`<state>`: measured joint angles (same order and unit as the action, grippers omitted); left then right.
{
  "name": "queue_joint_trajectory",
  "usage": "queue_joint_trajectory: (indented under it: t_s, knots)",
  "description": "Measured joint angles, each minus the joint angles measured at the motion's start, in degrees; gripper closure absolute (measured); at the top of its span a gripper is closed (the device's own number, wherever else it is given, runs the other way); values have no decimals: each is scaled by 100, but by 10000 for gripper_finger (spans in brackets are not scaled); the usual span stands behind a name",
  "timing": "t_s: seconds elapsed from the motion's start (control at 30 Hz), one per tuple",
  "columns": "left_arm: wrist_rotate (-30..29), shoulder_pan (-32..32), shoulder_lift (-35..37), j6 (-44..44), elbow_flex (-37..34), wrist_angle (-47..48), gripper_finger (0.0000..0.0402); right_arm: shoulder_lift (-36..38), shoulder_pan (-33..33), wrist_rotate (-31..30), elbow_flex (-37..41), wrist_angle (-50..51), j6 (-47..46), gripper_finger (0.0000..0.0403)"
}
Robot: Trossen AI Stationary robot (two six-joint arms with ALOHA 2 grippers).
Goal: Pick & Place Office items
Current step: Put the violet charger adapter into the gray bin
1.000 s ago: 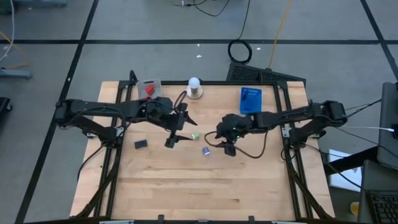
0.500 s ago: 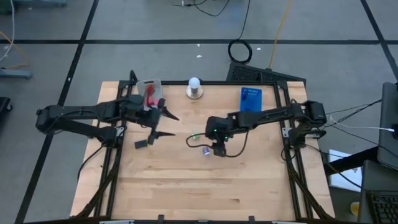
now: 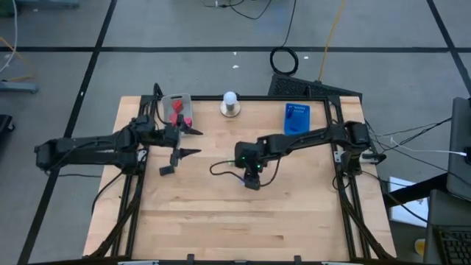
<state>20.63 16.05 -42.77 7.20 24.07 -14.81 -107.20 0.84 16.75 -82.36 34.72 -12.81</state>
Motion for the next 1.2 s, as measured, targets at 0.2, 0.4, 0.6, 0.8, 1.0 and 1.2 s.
queue_joint_trajectory:
  t_s: [0.2, 0.4, 0.6, 0.8, 1.0, 1.2]
  knots:
    - [87, 59, -8, -146, -52, -28, 103, -169, 4, 8, -117, 52, 571, 204]
    - [95, 59, -11, -225, -52, -115, 103, -175, 2, -21, -121, 100, 1348, 204]
    - [95, 59, -11, -353, -52, -179, 103, -177, 9, -373, -121, 168, 2184, 204]
    - [92, 59, -11, -519, -50, -179, 103, -177, 0, -795, -121, 182, 3064, 188]
    - [42, 59, -11, -612, -50, -203, 103, -177, 13, -1069, -119, 178, 3393, 130]
    - [31, 55, -11, -701, -50, -224, 103, -441, 72, -1421, -115, 105, 3529, 72]
